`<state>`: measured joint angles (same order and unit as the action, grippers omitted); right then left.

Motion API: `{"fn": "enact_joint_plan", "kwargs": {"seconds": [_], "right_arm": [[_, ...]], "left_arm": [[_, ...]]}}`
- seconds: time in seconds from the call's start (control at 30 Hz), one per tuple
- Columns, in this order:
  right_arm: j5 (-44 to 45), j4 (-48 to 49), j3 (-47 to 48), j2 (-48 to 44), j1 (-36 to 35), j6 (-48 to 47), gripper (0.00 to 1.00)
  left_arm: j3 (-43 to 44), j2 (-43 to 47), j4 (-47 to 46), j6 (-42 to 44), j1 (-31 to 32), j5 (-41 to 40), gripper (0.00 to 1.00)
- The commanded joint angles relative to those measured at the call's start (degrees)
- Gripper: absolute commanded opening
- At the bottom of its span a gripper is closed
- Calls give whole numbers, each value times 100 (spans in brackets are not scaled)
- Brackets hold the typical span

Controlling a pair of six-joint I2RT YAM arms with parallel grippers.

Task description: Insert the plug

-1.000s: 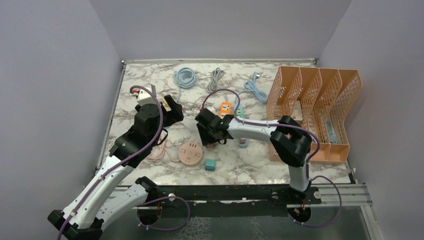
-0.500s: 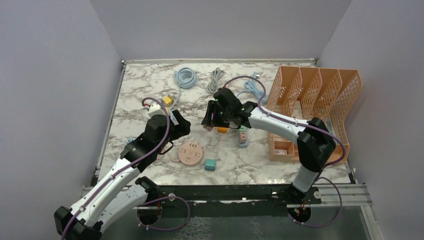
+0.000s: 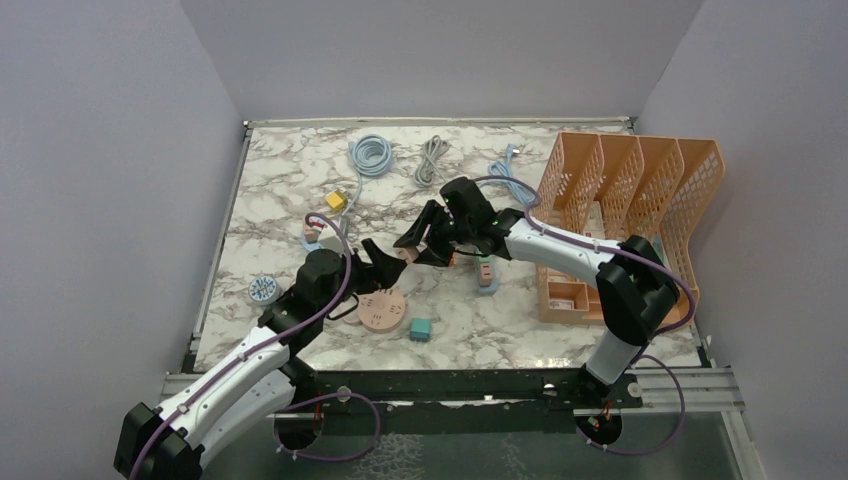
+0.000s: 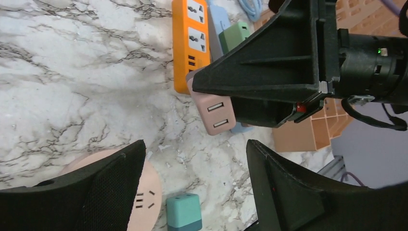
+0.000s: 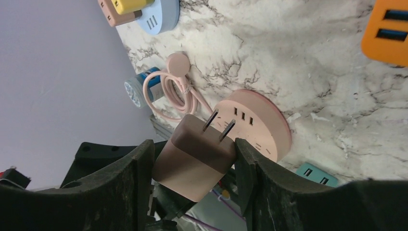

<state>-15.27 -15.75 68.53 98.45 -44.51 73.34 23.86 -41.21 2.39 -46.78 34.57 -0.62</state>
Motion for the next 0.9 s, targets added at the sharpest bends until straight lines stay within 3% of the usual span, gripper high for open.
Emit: {"fn": "enact_joint_plan", "kwargs": {"seconds": [0.0, 0.27, 0.57, 0.63, 0.73, 0.83, 0.87], "right_arm": [[-466, 460, -66, -146, -14, 644, 39], [-814, 641, -44, -55, -30, 745, 39], [-905, 641, 117, 65, -90, 714, 40], [-1012, 690, 178, 141, -104, 686, 41], [-1105, 583, 271, 253, -110, 534, 45], [-973, 480, 269, 232, -102, 331, 57], [-853, 352, 286, 202, -92, 236, 65]], "left_arm": [[-310, 60, -1264, -526, -11, 229, 79], [-278, -348, -1669, -1218, -11, 93, 73], [10, -858, -1295, -1469, -11, -90, 51], [87, -899, -1199, -1433, -12, -143, 43], [214, -875, -967, -1315, -12, -204, 21], [363, -774, -477, -1028, -11, -316, 1], [416, -728, -244, -947, -11, -378, 0]]}}
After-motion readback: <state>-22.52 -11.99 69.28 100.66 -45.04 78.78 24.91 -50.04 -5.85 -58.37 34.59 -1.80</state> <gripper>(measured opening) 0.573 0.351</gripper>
